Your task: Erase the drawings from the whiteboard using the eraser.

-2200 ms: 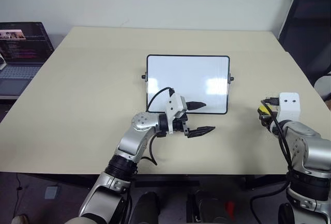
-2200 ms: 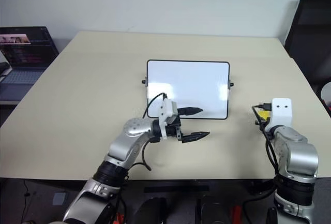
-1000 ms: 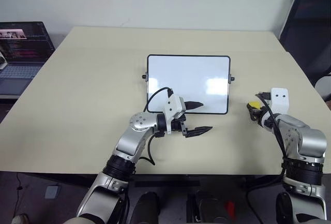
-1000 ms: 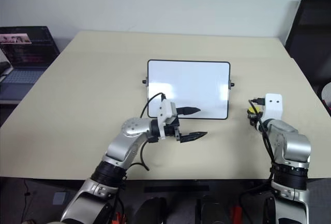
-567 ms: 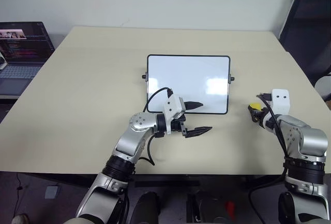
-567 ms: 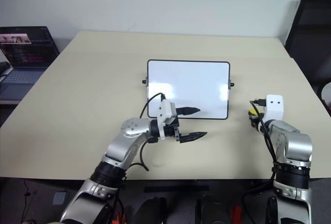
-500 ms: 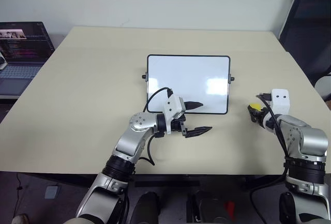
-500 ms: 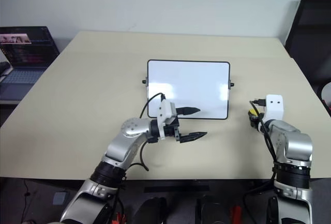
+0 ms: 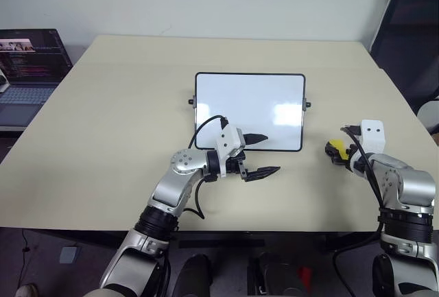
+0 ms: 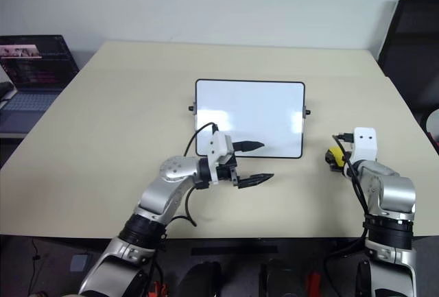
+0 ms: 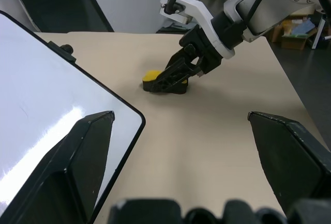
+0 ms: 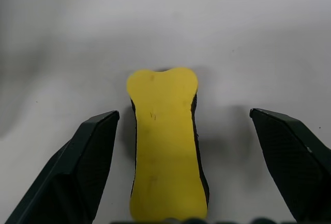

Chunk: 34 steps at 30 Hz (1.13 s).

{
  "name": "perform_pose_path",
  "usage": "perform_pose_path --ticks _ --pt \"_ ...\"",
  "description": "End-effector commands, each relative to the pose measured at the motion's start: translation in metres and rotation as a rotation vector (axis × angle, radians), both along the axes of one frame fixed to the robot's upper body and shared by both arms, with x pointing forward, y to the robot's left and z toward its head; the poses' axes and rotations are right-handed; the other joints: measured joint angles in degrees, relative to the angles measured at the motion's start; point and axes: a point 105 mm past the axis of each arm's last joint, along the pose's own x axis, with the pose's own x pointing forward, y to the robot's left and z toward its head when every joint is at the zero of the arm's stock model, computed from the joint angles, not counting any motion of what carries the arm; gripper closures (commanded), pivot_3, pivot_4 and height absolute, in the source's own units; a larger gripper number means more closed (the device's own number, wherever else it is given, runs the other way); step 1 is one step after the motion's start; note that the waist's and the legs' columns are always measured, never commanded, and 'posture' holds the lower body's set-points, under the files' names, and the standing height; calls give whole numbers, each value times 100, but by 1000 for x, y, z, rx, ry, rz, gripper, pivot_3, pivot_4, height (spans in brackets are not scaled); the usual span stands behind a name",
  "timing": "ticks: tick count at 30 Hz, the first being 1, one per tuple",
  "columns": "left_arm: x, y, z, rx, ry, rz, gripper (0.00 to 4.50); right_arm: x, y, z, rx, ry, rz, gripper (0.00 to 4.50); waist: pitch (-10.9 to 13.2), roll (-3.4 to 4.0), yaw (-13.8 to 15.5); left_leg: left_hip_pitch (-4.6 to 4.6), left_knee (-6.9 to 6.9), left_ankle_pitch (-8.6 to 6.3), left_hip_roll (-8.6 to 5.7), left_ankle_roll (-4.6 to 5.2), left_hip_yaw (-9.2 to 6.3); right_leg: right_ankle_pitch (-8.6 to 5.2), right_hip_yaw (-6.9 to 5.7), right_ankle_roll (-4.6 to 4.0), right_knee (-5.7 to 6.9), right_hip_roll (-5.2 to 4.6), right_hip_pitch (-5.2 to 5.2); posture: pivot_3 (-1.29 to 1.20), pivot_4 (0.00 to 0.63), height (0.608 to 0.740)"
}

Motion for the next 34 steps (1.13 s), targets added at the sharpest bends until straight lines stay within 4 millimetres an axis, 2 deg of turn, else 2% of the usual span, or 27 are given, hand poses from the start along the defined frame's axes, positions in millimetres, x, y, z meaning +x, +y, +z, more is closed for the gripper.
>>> perform_pose_path --ticks 1,3,6,10,12,16,24,26,29,34 --pt "-2 1 15 -30 -48 6 0 4 -3 23 -9 -74 2 50 0 0 0 0 0 0 0 0 0 0 0 0 0 0 0 0 150 740" --pt "10 15 27 -80 -22 103 0 3 -2 34 -8 -103 -15 50 0 0 0 0 0 0 0 0 -1 0 -1 0 1 0 0 0 150 740" --pt "29 54 43 -112 -31 327 0 -2 -4 54 21 -170 -78 50 2 3 -39 0 0 0 7 0 -4 0 0 0 6 1 -2 0 150 740" --pt "38 101 42 -80 -87 581 0 -10 -7 72 109 -305 -171 50 0 6 -67 4 -3 0 10 0 -10 0 1 0 9 5 -2 0 150 740" --pt "41 123 36 -73 -90 721 0 -16 -15 76 89 -372 -192 50 1 5 -65 3 -3 0 13 0 -10 0 0 0 8 -2 -1 0 150 740" --pt "43 179 27 -48 -161 1035 0 -27 -39 72 -158 -463 -249 50 0 4 13 -1 -1 -1 1 0 -5 -4 -4 10 -3 -19 3 0 150 740" --pt "22 259 1 -93 -173 1513 0 -54 -78 36 -342 -540 -397 50 -1 2 17 8 0 0 4 0 4 -5 1 11 2 -22 9 0 150 740" --pt "18 263 -4 -92 -165 1555 0 -58 -84 33 -369 -542 -411 50 -1 2 16 9 0 0 7 0 1 -5 0 10 3 -20 9 0 150 740" --pt "13 268 -21 -76 -103 1571 0 -74 -91 16 -402 -500 -445 50 -3 1 16 14 0 0 5 0 5 -6 2 10 3 -20 13 0 150 740" --pt "13 254 -29 -96 -51 1526 0 -78 -89 19 -405 -484 -416 50 -3 1 17 18 3 0 5 0 9 -6 6 10 3 -22 17 0 150 740"
